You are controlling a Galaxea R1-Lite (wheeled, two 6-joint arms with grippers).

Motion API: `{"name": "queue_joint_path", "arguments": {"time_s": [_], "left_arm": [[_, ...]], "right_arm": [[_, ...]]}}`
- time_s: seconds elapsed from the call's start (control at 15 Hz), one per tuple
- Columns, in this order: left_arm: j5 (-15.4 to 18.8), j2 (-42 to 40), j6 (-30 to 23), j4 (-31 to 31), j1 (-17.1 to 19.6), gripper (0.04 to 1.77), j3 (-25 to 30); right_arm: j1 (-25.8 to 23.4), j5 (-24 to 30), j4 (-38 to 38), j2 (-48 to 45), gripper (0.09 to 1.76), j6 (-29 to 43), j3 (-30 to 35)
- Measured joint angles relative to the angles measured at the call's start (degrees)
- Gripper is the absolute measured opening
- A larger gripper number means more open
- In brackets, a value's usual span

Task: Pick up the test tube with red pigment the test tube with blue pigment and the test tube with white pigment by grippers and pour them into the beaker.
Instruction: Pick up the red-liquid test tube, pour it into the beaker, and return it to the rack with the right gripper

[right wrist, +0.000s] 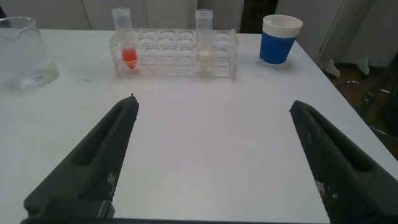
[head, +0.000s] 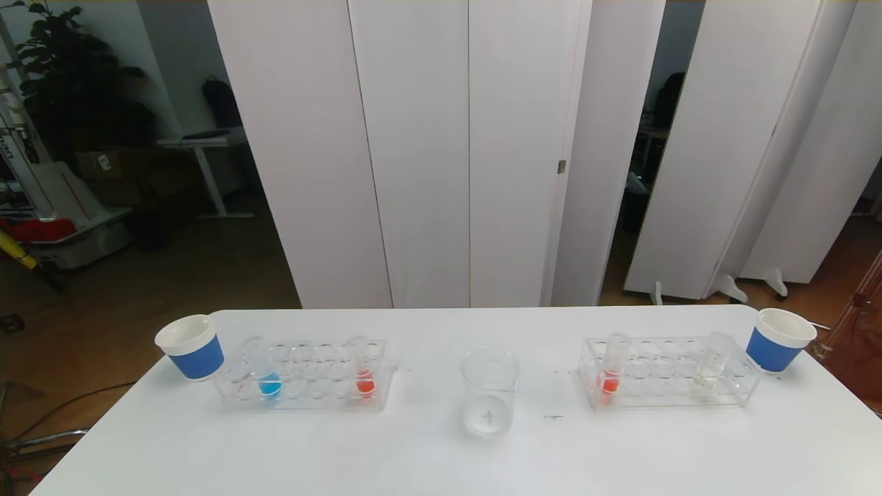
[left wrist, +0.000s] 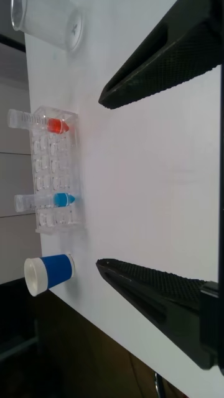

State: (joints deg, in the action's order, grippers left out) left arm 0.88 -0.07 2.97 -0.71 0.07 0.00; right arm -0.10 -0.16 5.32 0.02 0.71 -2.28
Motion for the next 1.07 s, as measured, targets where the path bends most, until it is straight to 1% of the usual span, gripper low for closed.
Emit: {"name": "queue_joint_path", "arguments": {"time_s": [1.07], "left_arm": [[0.00, 0.00, 0.00, 0.00, 0.00, 1.72, -0.02]], "right_arm": [[0.00, -0.02, 0.05, 0.00, 1.75, 0.00, 0.00]]}}
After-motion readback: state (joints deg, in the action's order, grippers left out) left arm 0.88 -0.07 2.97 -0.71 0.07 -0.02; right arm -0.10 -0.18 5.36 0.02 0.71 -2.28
